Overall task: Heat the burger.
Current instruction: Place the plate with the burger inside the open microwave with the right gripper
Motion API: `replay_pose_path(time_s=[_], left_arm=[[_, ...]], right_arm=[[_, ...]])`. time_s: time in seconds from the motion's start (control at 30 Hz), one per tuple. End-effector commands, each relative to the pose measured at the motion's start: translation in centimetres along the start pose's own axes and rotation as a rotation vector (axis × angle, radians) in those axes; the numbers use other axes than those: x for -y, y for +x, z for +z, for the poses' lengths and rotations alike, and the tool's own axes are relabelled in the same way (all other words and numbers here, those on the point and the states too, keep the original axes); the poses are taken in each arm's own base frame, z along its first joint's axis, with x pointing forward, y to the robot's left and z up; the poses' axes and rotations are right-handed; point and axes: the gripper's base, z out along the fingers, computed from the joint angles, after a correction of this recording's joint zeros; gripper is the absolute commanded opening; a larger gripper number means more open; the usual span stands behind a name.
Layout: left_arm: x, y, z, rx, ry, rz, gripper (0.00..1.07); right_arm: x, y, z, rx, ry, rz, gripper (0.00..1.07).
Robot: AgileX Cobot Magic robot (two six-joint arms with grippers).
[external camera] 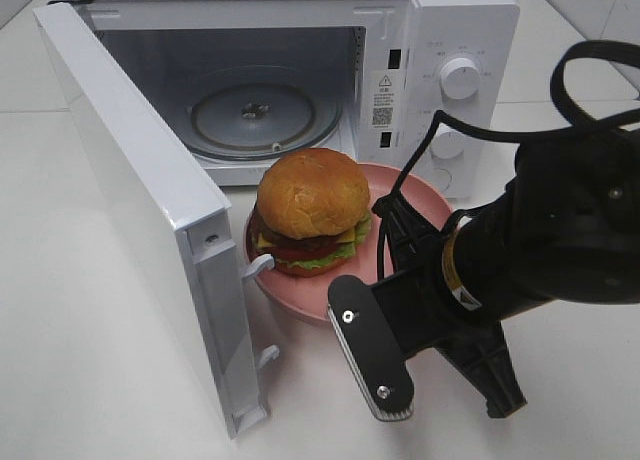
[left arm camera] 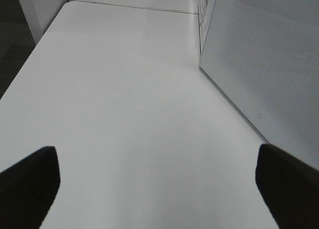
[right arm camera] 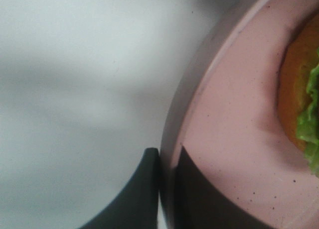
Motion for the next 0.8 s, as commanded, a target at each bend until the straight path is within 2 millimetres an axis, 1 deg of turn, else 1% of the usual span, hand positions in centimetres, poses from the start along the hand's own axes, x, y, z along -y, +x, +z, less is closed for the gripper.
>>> replay_pose_path(time_s=[0.03, 0.23, 0.47, 0.67, 0.7, 0.8], left_arm=[[0.0, -0.1, -0.2, 0.027, 0.007, -0.002, 1.0], [0.0, -0.1, -0.2, 0.027, 0.007, -0.002, 1.0], [0.0, -0.1, -0.2, 0.027, 0.007, -0.002, 1.0], [0.0, -0.1, -0.2, 0.027, 0.007, -0.002, 1.0], [0.0, -0.1, -0.2, 0.027, 0.007, -0.002, 1.0], [0.0, -0.1, -0.2, 0.027, 0.007, -0.002, 1.0]], right_arm=[[1.9, -0.1, -0.1, 0.055, 0.055, 0.017, 0.0], [3.1, -0.1, 0.4, 0.068, 0.034, 0.016, 0.0], [4.6, 0.4, 1.6, 0.076, -0.015, 0.011, 0.0], [5.6, 1.2, 1.8, 0.075, -0.023, 0.045, 0.0], [6.1, 1.4, 1.8, 0.074, -0.017, 0.058, 0.0], [6.6, 1.3, 1.7, 0.071, -0.017, 0.044, 0.0]])
